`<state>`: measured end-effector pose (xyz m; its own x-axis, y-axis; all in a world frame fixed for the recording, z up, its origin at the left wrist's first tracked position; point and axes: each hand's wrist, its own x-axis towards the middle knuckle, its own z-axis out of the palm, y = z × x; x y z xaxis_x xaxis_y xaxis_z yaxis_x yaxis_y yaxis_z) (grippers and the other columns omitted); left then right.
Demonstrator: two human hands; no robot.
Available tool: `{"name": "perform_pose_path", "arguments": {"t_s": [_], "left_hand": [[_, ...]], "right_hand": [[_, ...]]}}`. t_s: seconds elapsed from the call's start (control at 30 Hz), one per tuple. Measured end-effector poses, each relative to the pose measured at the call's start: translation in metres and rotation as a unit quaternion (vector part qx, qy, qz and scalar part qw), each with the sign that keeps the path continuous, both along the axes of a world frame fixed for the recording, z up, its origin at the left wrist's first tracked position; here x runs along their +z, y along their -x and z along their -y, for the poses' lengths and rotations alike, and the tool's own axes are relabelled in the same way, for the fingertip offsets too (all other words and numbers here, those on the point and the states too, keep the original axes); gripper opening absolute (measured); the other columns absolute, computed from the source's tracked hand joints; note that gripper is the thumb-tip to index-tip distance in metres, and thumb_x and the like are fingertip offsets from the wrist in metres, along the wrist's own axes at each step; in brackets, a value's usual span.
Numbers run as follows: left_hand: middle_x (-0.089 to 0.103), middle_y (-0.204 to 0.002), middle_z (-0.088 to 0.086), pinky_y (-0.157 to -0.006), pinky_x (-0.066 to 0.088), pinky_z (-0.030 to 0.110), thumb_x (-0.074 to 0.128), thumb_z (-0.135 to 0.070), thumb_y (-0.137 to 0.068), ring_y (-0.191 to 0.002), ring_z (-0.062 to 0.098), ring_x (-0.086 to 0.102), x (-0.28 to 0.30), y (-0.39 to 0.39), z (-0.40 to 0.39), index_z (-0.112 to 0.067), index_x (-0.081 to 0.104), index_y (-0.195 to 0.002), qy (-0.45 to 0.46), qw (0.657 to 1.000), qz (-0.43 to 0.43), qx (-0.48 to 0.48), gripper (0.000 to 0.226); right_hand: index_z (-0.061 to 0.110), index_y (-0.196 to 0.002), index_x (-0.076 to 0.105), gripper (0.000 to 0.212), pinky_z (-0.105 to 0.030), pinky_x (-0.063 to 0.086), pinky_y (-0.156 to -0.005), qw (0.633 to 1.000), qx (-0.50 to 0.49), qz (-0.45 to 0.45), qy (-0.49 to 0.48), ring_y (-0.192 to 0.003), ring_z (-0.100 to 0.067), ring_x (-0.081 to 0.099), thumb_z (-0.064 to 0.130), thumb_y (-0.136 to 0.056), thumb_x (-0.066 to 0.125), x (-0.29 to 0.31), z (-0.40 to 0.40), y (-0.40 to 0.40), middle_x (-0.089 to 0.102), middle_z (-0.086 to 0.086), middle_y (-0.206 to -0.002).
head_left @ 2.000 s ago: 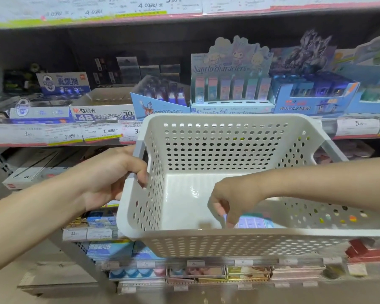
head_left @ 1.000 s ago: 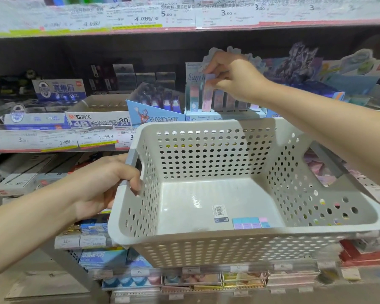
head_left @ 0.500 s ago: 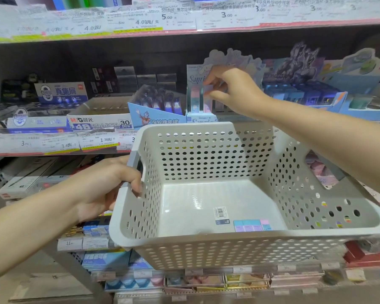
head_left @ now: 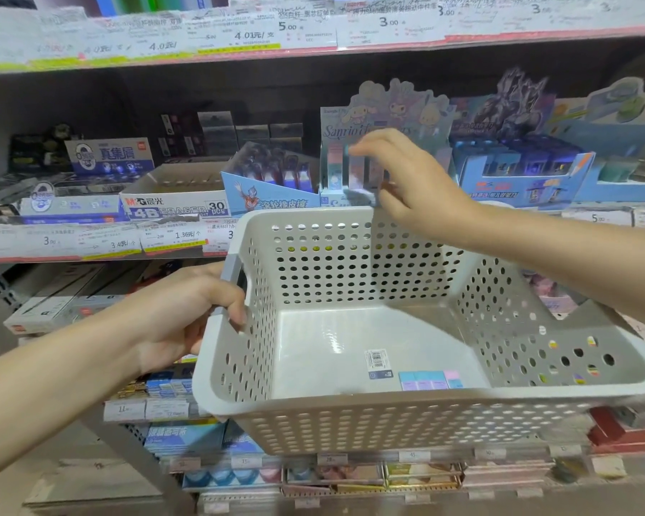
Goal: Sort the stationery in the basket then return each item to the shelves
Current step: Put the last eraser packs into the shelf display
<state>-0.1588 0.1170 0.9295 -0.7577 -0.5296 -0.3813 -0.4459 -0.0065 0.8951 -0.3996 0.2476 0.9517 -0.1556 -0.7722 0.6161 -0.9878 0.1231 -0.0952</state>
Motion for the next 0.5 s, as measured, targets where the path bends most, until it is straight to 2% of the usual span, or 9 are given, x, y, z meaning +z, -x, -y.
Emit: {"name": "perform_pose_path", "arguments": {"t_s": [0.07, 0.13, 0.23, 0.3, 0.33, 0.37, 0.43, 0.5], "left_hand": [[0.065, -0.098, 0.028, -0.086, 0.038, 0.054, 0.062, -0.006, -0.028, -0.084, 0.037, 0.058, 0.000, 0.001, -0.001, 0.001, 0.060, -0.111, -0.002, 1.000, -0.004, 0.000, 0.084], [0.064, -0.095, 0.026, -0.085, 0.038, 0.053, 0.061, -0.004, -0.030, -0.084, 0.037, 0.057, -0.001, 0.002, 0.000, 0.001, 0.059, -0.111, 0.000, 1.000, -0.006, -0.003, 0.081], [0.063, -0.091, 0.024, -0.082, 0.039, 0.049, 0.055, 0.000, -0.042, -0.083, 0.036, 0.055, -0.004, 0.003, 0.001, 0.000, 0.061, -0.107, 0.004, 1.000, -0.008, -0.015, 0.065], [0.064, -0.088, 0.021, -0.078, 0.043, 0.045, 0.054, 0.000, -0.043, -0.081, 0.035, 0.056, -0.006, 0.004, 0.000, -0.003, 0.064, -0.103, 0.006, 1.000, -0.017, -0.023, 0.061], [0.065, -0.086, 0.020, -0.075, 0.046, 0.042, 0.053, 0.000, -0.043, -0.080, 0.034, 0.057, -0.006, 0.004, -0.001, -0.004, 0.064, -0.103, 0.007, 0.999, -0.021, -0.025, 0.061], [0.065, -0.085, 0.019, -0.074, 0.048, 0.039, 0.053, 0.000, -0.043, -0.078, 0.033, 0.058, -0.006, 0.005, -0.002, -0.005, 0.065, -0.102, 0.008, 0.999, -0.024, -0.025, 0.061], [0.065, -0.086, 0.019, -0.075, 0.049, 0.039, 0.053, 0.001, -0.043, -0.079, 0.033, 0.058, -0.007, 0.005, -0.003, -0.006, 0.065, -0.101, 0.007, 0.999, -0.025, -0.023, 0.060], [0.064, -0.087, 0.020, -0.077, 0.045, 0.041, 0.053, 0.001, -0.043, -0.080, 0.034, 0.057, -0.007, 0.005, -0.003, -0.006, 0.065, -0.099, 0.005, 0.999, -0.023, -0.021, 0.058]], "right_hand": [[0.007, -0.095, 0.064, 0.031, -0.035, 0.047, -0.083, 0.999, 0.032, -0.008, -0.034, -0.093, -0.023, 0.056, 0.001, -0.074, 0.043, -0.008, -0.008, -0.015, 0.062, -0.007, -0.100], [0.010, -0.081, 0.068, 0.024, -0.035, 0.050, -0.074, 0.977, 0.015, -0.007, -0.211, -0.080, -0.023, 0.060, 0.006, -0.076, 0.045, -0.019, -0.012, -0.027, 0.069, -0.004, -0.085], [0.004, -0.096, 0.070, 0.026, -0.032, 0.051, -0.077, 0.866, -0.009, 0.016, -0.499, -0.091, -0.028, 0.062, 0.008, -0.085, 0.046, -0.048, -0.016, -0.039, 0.070, -0.012, -0.096], [0.001, -0.106, 0.065, 0.028, -0.026, 0.046, -0.063, 0.797, -0.016, -0.013, -0.604, -0.089, -0.029, 0.058, 0.009, -0.089, 0.044, -0.066, -0.020, -0.044, 0.064, -0.015, -0.099], [0.002, -0.109, 0.063, 0.027, -0.024, 0.038, -0.054, 0.766, -0.020, -0.033, -0.642, -0.087, -0.030, 0.054, 0.009, -0.089, 0.045, -0.073, -0.021, -0.046, 0.061, -0.016, -0.100], [0.003, -0.112, 0.061, 0.028, -0.023, 0.030, -0.049, 0.742, -0.022, -0.032, -0.669, -0.084, -0.030, 0.051, 0.007, -0.089, 0.047, -0.077, -0.023, -0.046, 0.058, -0.017, -0.102], [0.003, -0.114, 0.060, 0.027, -0.024, 0.026, -0.048, 0.719, -0.026, -0.001, -0.695, -0.080, -0.024, 0.044, 0.005, -0.088, 0.050, -0.082, -0.024, -0.046, 0.057, -0.019, -0.103], [0.003, -0.107, 0.059, 0.020, -0.025, 0.026, -0.049, 0.716, -0.014, 0.000, -0.698, -0.079, -0.022, 0.042, 0.008, -0.089, 0.054, -0.085, -0.024, -0.046, 0.053, -0.014, -0.088]]}}
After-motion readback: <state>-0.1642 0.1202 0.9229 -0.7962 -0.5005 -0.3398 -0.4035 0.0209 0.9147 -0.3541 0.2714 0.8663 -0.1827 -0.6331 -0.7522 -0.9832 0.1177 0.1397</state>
